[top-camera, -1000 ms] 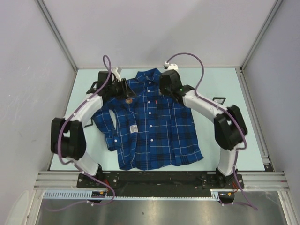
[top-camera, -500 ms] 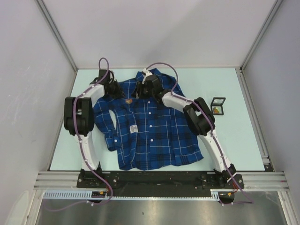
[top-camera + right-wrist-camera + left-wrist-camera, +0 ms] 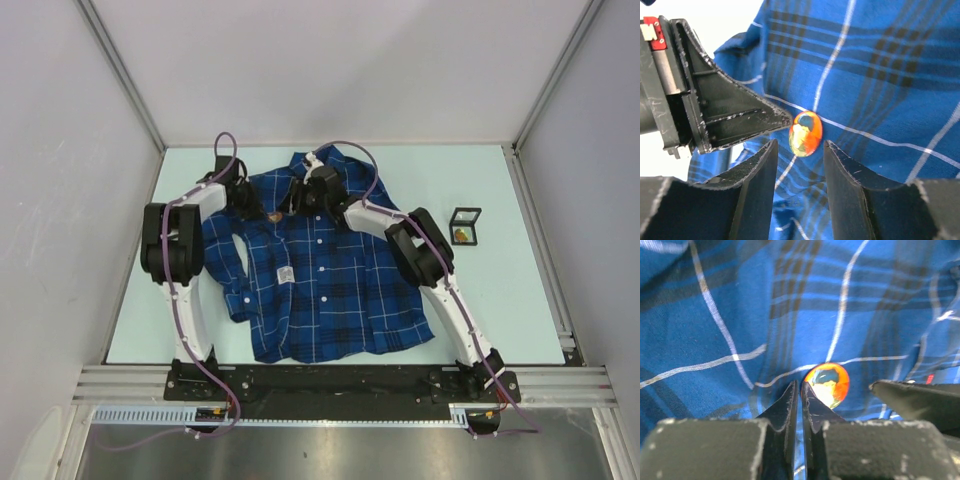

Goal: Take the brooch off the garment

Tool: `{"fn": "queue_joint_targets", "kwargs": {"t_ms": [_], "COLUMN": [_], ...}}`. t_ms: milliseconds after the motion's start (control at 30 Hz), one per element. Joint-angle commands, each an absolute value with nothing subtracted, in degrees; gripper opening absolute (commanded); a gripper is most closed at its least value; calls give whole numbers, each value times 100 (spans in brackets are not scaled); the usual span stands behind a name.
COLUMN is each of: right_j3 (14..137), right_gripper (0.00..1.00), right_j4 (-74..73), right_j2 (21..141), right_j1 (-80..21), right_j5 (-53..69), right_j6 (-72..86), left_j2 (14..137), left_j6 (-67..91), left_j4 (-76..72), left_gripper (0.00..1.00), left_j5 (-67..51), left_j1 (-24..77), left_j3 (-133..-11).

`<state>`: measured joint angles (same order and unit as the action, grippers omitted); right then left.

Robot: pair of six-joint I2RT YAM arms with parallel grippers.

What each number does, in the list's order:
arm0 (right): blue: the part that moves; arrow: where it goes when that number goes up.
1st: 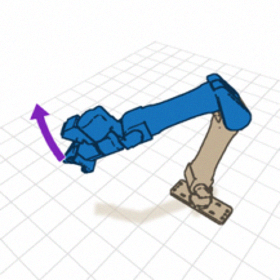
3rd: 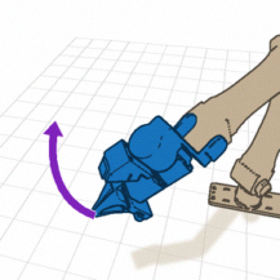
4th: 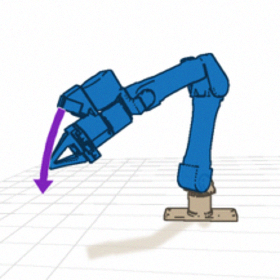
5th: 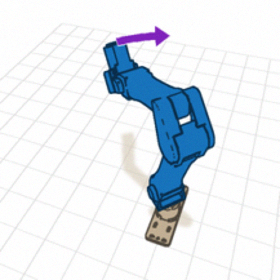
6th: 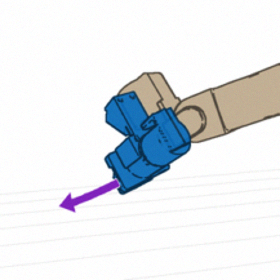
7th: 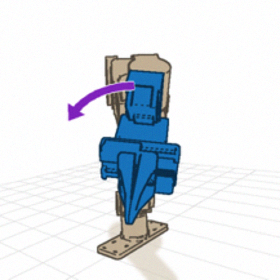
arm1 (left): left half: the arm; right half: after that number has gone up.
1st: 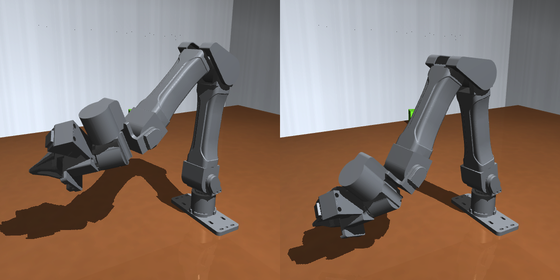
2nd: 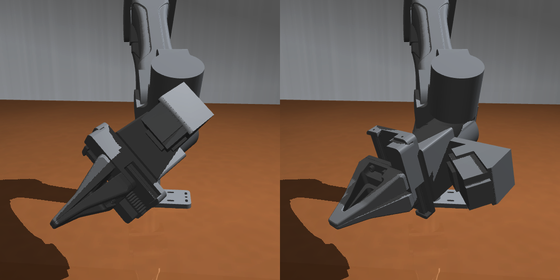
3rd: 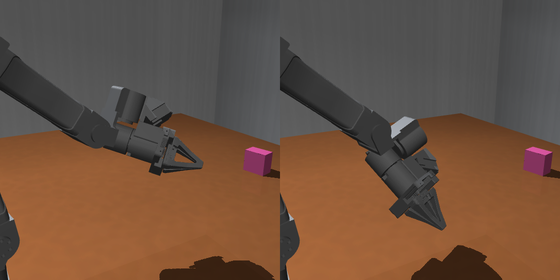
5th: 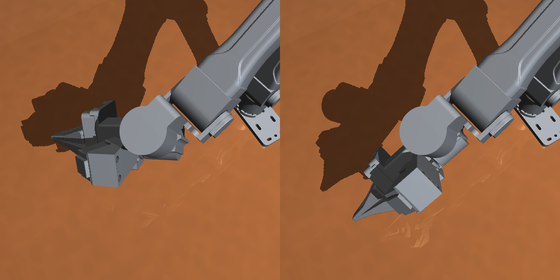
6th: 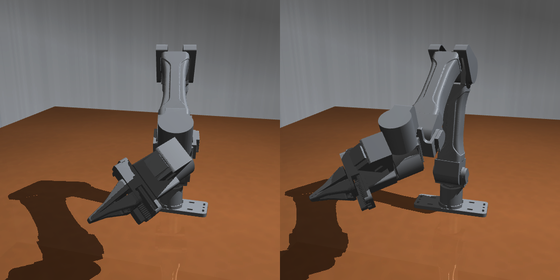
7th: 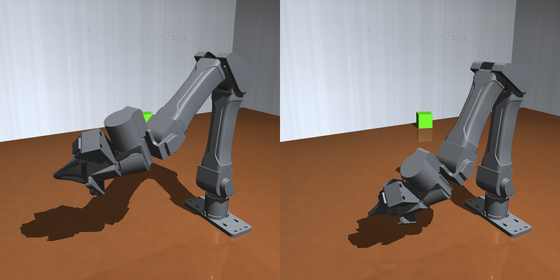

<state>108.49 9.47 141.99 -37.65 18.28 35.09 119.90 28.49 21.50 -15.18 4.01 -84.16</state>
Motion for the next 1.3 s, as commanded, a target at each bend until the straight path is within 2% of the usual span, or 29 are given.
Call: {"fn": "queue_joint_targets", "kwargs": {"t_ms": [0, 300, 467, 567, 600, 667, 767, 800, 933, 1000, 1267], "right_j3": [11100, 11171, 11522, 11531, 11531, 11514, 11417, 11391, 11321, 11146, 10583], "right_gripper": [46, 47, 42, 31, 21, 16, 3, 1, 0, 0, 0], "right_j4": [993, 1396, 1520, 1573, 1573, 1434, 1249, 1196, 721, 668, 1045], "right_j2": [14431, 14721, 15047, 15047, 15038, 14924, 14687, 14626, 14301, 14133, 13861], "right_j1": [-3744, -3753, -3727, -3744, -3753, -3770, -3832, -3849, -4078, -4201, -4438], "right_j5": [1819, 2320, 2619, 2593, 2601, 2435, 2137, 2049, 1233, 977, 466], "right_j6": [3603, 4112, 4368, 4333, 4229, 4035, 3517, 3368, 2331, 1838, 800], "left_j2": [12102, 12023, 11979, 11927, 11909, 11848, 11725, 11594, 11286, 11137, 11161], "left_j6": [2935, 2892, 2936, 2927, 2918, 2918, 2970, 2997, 3408, 3611, 4807], "left_j4": [2074, 2136, 2066, 2057, 2065, 2118, 2241, 2267, 2119, 1944, 1661], "left_gripper": [9, 7, 7, 7, 7, 8, 14, 21, 37, 41, 46], "left_j5": [-1503, -1415, -1503, -1529, -1538, -1608, -1670, -1748, -2231, -2442, -2891], "left_j1": [439, 448, 475, 483, 492, 492, 483, 449, 247, 71, -264], "left_j3": [-8297, -8174, -8104, -8086, -8077, -8112, -8130, -8121, -7911, -7797, -7611]}}
